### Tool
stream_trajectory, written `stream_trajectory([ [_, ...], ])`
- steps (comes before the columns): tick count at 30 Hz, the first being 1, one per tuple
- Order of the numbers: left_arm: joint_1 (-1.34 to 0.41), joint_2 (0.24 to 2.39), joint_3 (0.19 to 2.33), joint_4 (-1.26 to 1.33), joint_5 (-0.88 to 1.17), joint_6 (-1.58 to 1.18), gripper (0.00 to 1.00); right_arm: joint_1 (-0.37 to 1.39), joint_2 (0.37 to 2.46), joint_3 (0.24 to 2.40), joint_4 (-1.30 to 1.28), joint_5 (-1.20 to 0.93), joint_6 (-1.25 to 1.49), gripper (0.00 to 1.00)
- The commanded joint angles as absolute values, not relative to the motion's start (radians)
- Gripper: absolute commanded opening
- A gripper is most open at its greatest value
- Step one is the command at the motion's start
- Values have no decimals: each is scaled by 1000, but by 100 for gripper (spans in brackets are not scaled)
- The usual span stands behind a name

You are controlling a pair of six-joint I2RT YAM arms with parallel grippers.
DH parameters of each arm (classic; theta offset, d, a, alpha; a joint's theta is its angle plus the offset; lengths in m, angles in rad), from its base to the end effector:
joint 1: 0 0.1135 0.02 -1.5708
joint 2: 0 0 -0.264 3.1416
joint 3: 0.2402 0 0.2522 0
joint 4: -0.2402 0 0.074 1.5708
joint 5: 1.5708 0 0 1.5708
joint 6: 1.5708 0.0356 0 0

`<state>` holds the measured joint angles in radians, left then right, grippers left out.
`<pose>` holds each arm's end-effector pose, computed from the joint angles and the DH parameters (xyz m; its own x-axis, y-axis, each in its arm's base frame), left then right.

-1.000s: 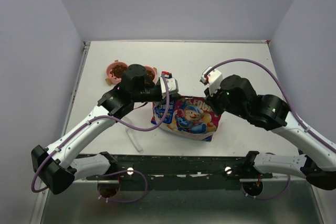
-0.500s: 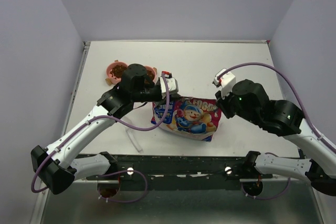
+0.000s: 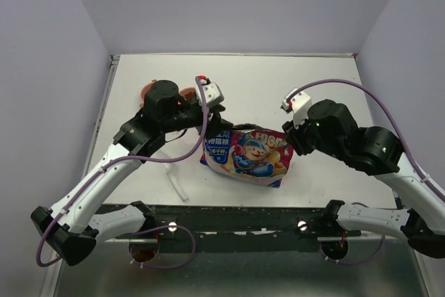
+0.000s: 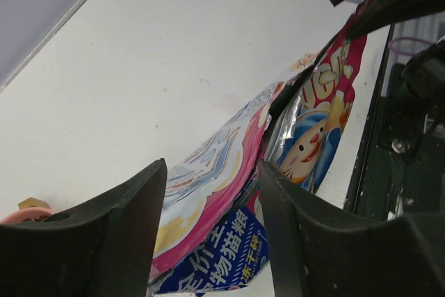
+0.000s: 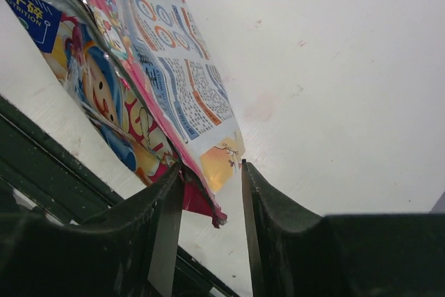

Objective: Serve the pet food

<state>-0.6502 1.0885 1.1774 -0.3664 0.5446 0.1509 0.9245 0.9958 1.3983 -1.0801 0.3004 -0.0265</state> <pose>0.1772 -0.1579 0.4003 -0.0781 0.2210 -0.9722 0.9368 0.3499 0.0043 0.1062 0.1233 0.4185 -0.3609 -0.5204 -0.7739 -0.6335 0.7458 -0.2061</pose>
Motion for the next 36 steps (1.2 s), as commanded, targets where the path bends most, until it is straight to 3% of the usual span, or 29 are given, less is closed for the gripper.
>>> stream_trajectory([
  [1,-641,1003,1219,-376,422,-102,64,919,1038,1447,-1088,230,-55,48],
  [5,-612,936,1229,-403,350,-317,66,917,1106,1482,-1022,163,-98,50],
  [6,-601,924,1235,-429,328,-375,69,919,1127,1494,-999,132,-104,58],
  [10,-499,914,1281,-624,304,-694,71,920,1233,1545,-934,65,-126,65],
  [15,-399,904,1267,-756,417,-966,84,942,1308,1581,-865,64,-179,66],
  [22,-405,888,1264,-882,333,-1455,87,1060,1358,1549,-789,222,-242,64],
  [27,-411,963,1319,-982,342,-1638,84,1137,1397,1539,-713,345,-290,61],
  [31,-422,996,1280,-987,360,-1767,71,1158,1460,1548,-684,429,-305,51],
  [36,-445,1006,1281,-977,289,-1859,70,1161,1476,1549,-637,485,-348,51],
])
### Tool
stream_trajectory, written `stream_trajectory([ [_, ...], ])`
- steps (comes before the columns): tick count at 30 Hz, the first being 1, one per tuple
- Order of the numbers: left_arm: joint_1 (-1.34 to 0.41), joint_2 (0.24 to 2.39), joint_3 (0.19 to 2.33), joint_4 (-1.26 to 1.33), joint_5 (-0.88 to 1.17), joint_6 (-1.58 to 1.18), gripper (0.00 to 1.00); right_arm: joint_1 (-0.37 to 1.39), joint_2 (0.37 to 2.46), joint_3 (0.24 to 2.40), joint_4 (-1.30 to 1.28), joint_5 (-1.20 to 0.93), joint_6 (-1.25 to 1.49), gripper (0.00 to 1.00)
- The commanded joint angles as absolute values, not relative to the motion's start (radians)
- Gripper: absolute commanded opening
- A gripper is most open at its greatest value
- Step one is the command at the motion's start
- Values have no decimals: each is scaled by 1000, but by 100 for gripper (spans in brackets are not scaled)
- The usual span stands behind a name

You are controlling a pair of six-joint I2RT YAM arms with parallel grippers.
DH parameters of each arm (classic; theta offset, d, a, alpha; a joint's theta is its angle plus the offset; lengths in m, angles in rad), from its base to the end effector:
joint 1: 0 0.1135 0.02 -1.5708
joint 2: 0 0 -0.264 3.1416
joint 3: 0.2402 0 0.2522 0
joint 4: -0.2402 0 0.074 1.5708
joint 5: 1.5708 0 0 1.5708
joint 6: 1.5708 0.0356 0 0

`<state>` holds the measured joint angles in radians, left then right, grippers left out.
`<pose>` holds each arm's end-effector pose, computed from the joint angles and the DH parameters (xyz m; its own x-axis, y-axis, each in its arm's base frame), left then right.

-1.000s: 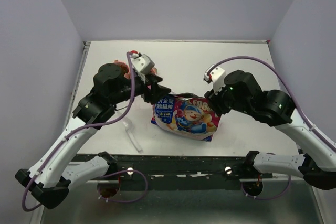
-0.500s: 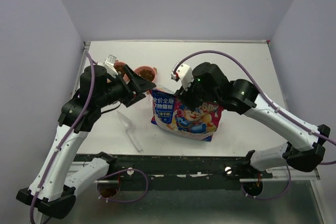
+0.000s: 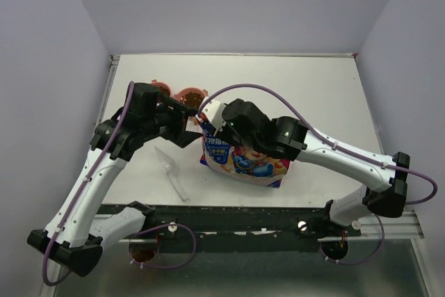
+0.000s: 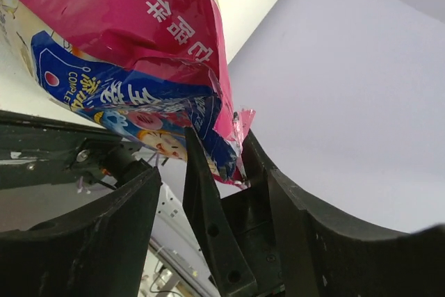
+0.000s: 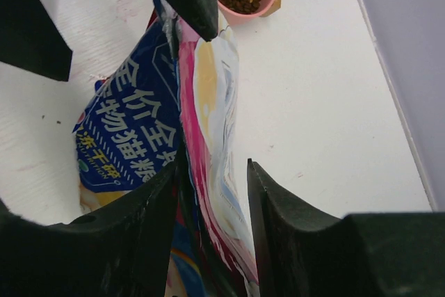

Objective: Serve the pet food

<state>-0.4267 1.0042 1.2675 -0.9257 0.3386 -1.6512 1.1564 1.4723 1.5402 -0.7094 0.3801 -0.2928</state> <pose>0.1626 -0.0869 0.3918 -0.5818 -0.7683 0.2670 -0.6086 0.1935 -0.7696 0.1410 0.2877 0.3886 -0.0199 -0.7109 -0.7030 -0.7688 0.4604 -0.4438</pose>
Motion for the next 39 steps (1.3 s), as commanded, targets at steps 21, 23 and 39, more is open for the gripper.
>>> stream_trajectory([
  [21,-522,1126,1336,-988,120,-1856,33,1063,1516,1775,-873,-26,-219,0],
  [23,-522,1120,1332,-988,106,-1835,24,1023,1519,1779,-884,-87,-196,0],
  [39,-474,1138,1431,-1106,224,-1769,0,1006,1512,1736,-871,119,-198,46],
])
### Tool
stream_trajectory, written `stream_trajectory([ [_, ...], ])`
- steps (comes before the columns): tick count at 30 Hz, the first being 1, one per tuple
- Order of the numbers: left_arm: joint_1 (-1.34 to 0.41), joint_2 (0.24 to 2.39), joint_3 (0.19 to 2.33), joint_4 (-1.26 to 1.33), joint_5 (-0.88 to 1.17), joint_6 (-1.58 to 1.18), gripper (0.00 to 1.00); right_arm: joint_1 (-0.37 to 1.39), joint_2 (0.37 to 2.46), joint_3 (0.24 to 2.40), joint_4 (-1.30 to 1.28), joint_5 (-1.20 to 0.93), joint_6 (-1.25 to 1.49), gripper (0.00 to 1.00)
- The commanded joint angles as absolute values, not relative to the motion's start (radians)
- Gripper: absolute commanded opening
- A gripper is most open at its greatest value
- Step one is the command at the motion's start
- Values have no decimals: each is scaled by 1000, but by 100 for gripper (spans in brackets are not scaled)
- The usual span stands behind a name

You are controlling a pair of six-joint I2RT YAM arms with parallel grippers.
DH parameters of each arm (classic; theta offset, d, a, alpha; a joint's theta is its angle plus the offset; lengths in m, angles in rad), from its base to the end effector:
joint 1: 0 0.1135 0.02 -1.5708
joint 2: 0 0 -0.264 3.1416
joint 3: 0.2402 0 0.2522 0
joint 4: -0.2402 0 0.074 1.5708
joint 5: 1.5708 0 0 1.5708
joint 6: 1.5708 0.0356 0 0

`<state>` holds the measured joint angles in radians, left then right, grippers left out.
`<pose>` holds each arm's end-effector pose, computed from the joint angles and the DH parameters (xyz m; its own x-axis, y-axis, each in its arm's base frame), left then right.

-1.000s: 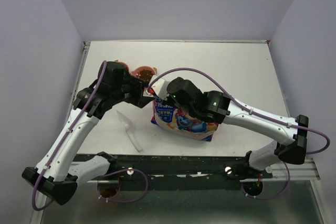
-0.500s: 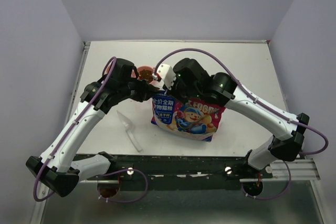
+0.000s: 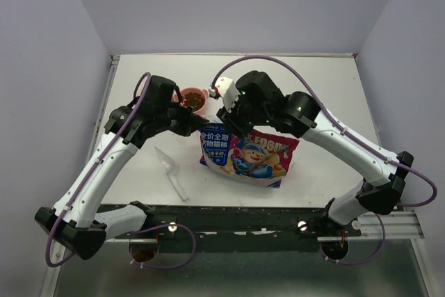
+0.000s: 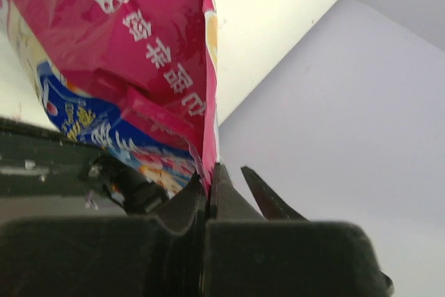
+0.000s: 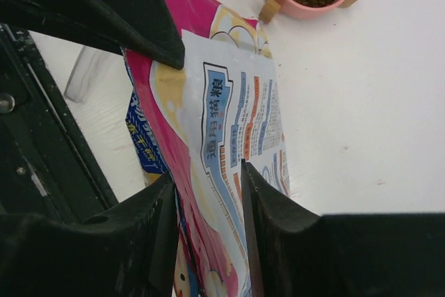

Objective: Serve the pet food

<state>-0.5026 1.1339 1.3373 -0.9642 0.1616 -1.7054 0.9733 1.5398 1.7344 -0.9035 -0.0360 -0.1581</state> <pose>0.1858 -0.1086 0.3857 -0.4913 -0.8460 0.2071 -0.6763 0.2206 -0.7028 0.1811 0.2684 0.4123 -0.2292 -0.6165 -0.7533 -0.8887 0.4482 -0.0964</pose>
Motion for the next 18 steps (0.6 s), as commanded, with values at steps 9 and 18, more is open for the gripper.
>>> stream_trajectory([
  [9,-427,1173,1482,-1156,256,-1778,0,1083,1488,1643,-813,333,-322,45],
  [18,-411,1210,1525,-1173,265,-1761,0,1094,1436,1594,-845,365,-370,0],
])
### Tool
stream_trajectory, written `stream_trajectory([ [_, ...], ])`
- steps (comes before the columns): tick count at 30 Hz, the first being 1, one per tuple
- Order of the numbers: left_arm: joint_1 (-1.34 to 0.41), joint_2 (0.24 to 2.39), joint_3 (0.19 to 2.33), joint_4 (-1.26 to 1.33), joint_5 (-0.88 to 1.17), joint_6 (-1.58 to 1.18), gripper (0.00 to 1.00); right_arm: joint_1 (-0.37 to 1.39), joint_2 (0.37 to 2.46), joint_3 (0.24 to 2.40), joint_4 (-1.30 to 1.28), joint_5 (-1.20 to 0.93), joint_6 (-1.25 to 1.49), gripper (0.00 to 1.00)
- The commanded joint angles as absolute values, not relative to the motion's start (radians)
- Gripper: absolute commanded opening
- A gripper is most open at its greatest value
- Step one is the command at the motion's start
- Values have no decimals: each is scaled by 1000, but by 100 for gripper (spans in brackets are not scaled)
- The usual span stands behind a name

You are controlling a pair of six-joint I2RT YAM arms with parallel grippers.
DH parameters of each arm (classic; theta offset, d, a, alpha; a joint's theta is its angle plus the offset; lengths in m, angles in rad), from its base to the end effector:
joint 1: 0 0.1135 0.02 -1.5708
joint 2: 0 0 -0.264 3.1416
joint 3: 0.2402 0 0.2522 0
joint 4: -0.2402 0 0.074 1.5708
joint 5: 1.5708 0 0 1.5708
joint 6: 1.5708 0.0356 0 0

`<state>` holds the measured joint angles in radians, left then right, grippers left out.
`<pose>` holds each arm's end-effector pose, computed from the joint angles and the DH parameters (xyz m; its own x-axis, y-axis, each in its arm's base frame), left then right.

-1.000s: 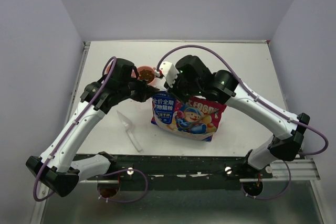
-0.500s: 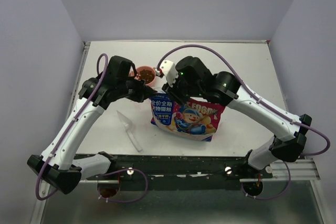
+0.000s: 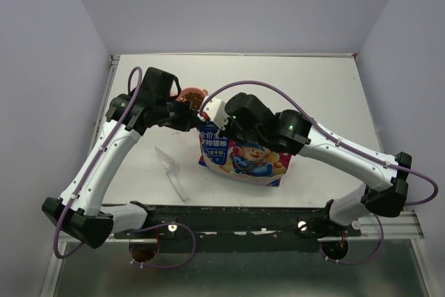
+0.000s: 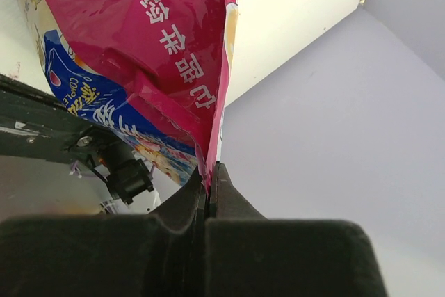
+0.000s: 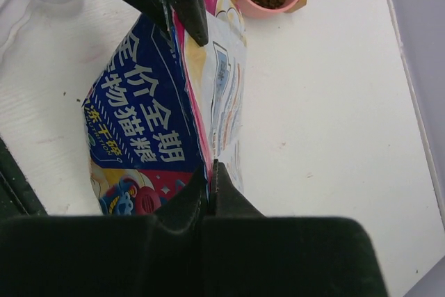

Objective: Serve the pet food

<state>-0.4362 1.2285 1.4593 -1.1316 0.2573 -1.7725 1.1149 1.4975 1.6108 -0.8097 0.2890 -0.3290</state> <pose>0.1987 -0.1026 0.3916 -0.3983 -0.8597 0.3198 -0.8066 0.1622 -0.5684 0.1501 0.2830 0.3947 -0.0203 -0.7448 -0.6669 -0.8146 0.3991 -0.4209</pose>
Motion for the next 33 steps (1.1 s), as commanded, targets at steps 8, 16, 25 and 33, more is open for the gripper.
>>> stream_trajectory([
  [8,-399,1223,1532,-1173,271,-1741,0,1100,1355,1474,-786,451,-367,24],
  [16,-419,1201,1488,-1078,264,-1716,12,1098,1365,1497,-815,443,-374,0],
  [25,-554,1213,1437,-988,213,-1789,50,1103,1359,1528,-761,377,-359,0],
  [33,-578,1229,1411,-966,180,-1818,25,1101,1379,1588,-804,426,-353,0],
])
